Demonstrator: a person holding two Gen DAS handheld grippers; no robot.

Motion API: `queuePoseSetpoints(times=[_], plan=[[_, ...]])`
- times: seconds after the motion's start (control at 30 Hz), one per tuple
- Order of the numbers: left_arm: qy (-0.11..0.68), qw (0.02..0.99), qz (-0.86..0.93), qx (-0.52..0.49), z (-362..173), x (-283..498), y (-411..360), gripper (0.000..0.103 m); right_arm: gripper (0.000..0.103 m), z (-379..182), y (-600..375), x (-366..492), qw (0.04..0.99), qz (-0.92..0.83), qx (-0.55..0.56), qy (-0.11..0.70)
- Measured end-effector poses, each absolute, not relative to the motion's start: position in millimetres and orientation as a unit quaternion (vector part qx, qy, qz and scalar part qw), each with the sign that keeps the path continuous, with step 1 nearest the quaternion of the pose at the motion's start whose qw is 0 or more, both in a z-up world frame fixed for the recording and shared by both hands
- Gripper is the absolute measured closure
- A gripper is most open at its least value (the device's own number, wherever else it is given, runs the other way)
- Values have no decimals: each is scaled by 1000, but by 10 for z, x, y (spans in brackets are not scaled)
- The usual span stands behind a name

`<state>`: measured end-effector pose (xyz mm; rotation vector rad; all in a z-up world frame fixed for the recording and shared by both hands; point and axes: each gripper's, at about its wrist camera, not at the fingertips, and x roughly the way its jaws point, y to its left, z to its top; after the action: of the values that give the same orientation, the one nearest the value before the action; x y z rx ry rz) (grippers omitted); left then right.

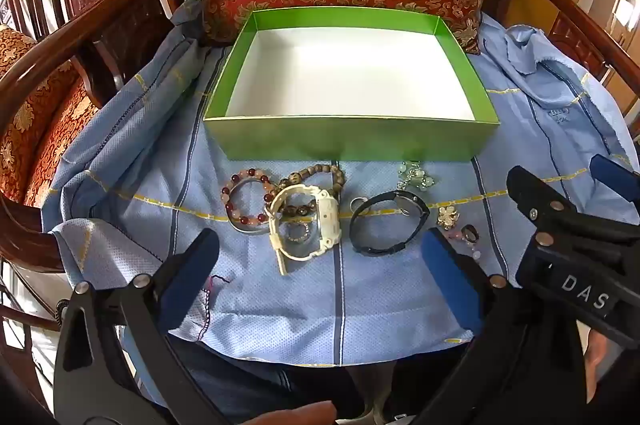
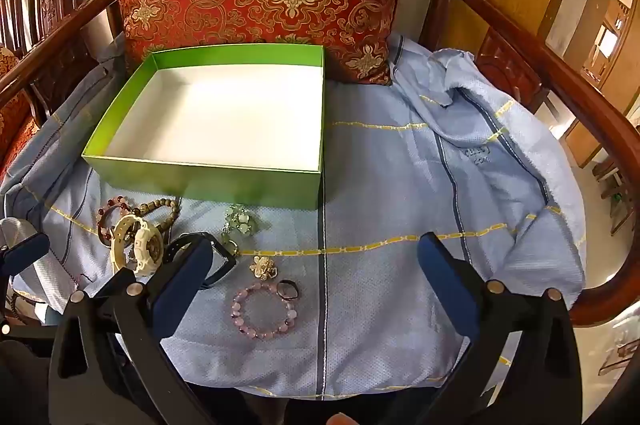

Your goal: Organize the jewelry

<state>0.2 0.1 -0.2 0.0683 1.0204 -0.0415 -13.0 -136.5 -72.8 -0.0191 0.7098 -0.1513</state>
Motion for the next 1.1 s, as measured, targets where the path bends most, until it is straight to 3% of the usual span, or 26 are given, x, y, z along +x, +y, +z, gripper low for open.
queuePoseSetpoints(times=[1.1], plan=[[494, 868, -23, 40, -64, -11, -22, 4, 2, -761, -1384, -145, 933, -77, -5, 353]])
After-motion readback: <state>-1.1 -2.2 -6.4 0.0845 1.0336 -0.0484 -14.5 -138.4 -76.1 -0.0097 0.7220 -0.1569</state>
